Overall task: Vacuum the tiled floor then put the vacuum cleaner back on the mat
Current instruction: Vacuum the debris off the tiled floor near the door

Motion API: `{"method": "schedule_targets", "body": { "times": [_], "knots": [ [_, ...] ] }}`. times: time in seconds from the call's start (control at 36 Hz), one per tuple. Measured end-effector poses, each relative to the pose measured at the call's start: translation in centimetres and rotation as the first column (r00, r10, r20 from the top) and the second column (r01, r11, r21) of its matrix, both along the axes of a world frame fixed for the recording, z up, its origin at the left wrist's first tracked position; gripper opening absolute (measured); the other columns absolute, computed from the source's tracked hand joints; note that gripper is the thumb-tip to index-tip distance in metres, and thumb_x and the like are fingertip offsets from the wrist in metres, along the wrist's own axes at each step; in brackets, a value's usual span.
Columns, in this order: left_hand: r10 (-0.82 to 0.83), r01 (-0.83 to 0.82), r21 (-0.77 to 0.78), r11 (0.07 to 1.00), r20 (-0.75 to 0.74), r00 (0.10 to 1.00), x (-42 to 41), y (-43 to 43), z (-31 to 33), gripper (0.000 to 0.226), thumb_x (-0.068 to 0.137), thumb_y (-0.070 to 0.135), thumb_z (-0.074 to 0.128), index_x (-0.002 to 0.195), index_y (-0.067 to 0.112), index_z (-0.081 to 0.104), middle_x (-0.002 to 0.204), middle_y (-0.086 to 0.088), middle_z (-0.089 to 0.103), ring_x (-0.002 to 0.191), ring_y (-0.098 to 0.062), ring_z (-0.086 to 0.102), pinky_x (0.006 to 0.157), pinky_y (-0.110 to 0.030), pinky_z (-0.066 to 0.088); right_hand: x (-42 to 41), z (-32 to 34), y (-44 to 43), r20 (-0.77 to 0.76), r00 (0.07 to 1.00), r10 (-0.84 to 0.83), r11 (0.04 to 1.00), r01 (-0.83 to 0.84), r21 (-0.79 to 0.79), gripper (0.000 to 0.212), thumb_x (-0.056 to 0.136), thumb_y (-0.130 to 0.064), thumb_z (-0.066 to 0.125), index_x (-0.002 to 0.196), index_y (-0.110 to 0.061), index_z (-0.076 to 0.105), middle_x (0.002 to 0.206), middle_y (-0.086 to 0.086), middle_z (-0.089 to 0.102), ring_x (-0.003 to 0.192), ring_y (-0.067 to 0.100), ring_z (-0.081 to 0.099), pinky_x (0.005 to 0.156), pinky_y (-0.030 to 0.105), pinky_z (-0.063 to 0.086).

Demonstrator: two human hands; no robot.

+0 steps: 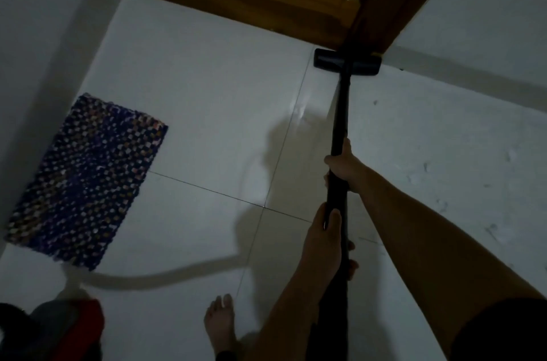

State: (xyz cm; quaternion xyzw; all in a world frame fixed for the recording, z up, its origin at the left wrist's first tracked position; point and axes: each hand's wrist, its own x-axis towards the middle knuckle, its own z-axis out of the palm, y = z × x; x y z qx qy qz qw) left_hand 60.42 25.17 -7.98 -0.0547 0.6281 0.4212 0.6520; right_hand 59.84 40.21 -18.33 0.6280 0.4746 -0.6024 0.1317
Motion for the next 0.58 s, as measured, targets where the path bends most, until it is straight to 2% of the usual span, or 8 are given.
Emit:
{"method": "schedule_targets", "body": {
  "times": [0.06,0.22,0.42,0.58],
  "knots": [
    [0.019,-0.019,-0.003,1.000,0.013,1.000,1.0,0.7,0.4,0.023,0.101,0.035,0.032,0.120,0.038,0.045,0.068,-0.008,0.050,0.039,-0.015,0.045,0.034,-0.020,0.040,0.7,0.2,0.6,-0.005,1.000,0.005,1.000,-0.005,0.004,0.081,0.095,-0.008,0.041,0.148,-0.044,-0.008,0.101,0.019,0.052,0.056,0.025,0.053,0.050,0.034,0.048],
    [-0.006,0.006,0.016,1.000,-0.020,1.000,3.2,1.2,1.5,0.027,0.101,0.034,0.032,0.126,0.032,0.044,0.069,-0.008,0.050,0.040,-0.014,0.045,0.034,-0.020,0.040,3.2,0.7,0.9,0.009,1.000,-0.013,1.000,0.013,0.021,0.079,0.094,-0.008,0.042,0.149,-0.042,-0.004,0.081,0.013,0.051,0.052,0.024,0.053,0.049,0.034,0.047],
    [-0.109,0.110,0.007,0.994,-0.035,0.993,5.4,-1.8,2.9,0.020,0.100,0.036,0.034,0.116,0.034,0.046,0.072,-0.007,0.052,0.043,-0.015,0.047,0.037,-0.022,0.042,7.0,2.1,-2.3,0.031,0.997,-0.064,0.996,0.062,0.067,0.076,0.093,-0.008,0.041,0.149,-0.040,0.002,0.085,0.013,0.051,0.051,0.024,0.053,0.045,0.030,0.045],
    [-0.135,0.134,-0.011,0.991,-0.068,0.989,7.3,-6.2,3.5,0.030,0.100,0.037,0.033,0.128,0.033,0.044,0.070,-0.006,0.053,0.038,-0.013,0.048,0.037,-0.023,0.042,9.1,2.9,-6.8,0.032,0.997,-0.072,0.996,0.070,0.058,0.074,0.093,-0.008,0.041,0.149,-0.038,0.004,0.087,0.017,0.053,0.050,0.024,0.053,0.045,0.030,0.045]
  ]
}}
